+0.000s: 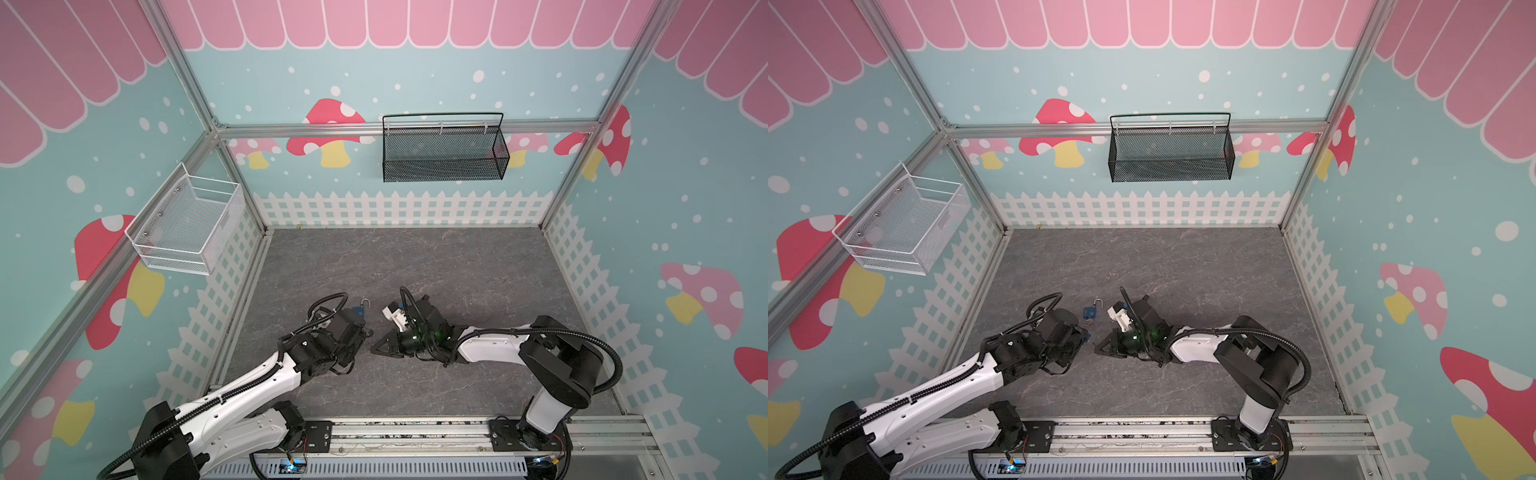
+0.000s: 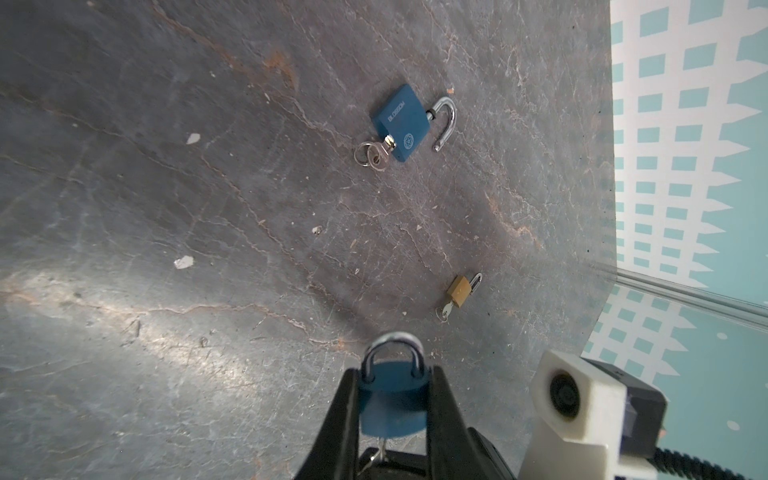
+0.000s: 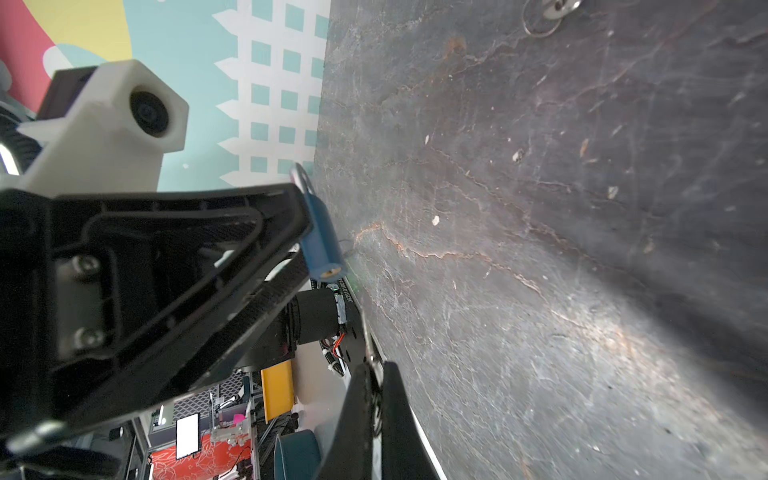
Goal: Unlock with the key
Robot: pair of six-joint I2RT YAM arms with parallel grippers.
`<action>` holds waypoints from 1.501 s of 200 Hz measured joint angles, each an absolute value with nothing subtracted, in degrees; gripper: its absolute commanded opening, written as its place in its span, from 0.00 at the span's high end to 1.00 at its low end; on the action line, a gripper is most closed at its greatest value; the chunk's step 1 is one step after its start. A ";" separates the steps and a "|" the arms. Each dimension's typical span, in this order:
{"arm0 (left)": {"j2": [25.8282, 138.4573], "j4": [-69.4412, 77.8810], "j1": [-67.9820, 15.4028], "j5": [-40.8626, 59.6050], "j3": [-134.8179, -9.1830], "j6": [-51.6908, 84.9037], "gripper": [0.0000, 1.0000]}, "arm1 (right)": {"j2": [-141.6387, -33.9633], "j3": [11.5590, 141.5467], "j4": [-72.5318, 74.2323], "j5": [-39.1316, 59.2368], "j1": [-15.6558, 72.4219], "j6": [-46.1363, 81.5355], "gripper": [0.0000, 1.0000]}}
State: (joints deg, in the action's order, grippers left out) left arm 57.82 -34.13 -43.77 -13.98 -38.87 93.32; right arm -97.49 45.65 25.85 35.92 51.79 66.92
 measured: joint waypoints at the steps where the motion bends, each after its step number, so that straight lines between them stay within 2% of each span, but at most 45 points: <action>1: 57.82 -34.13 -43.77 -13.98 -38.87 93.32 1.00 | -97.49 45.71 25.93 35.94 51.79 66.92 1.00; 300: 57.12 -34.44 -43.62 -14.57 -38.81 93.95 1.00 | -98.32 48.77 23.79 36.32 51.81 62.17 1.00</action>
State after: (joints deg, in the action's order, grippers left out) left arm 57.12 -34.44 -43.62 -14.57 -38.81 93.95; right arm -98.32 48.77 23.79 36.32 51.81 62.17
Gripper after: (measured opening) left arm 0.198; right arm 0.056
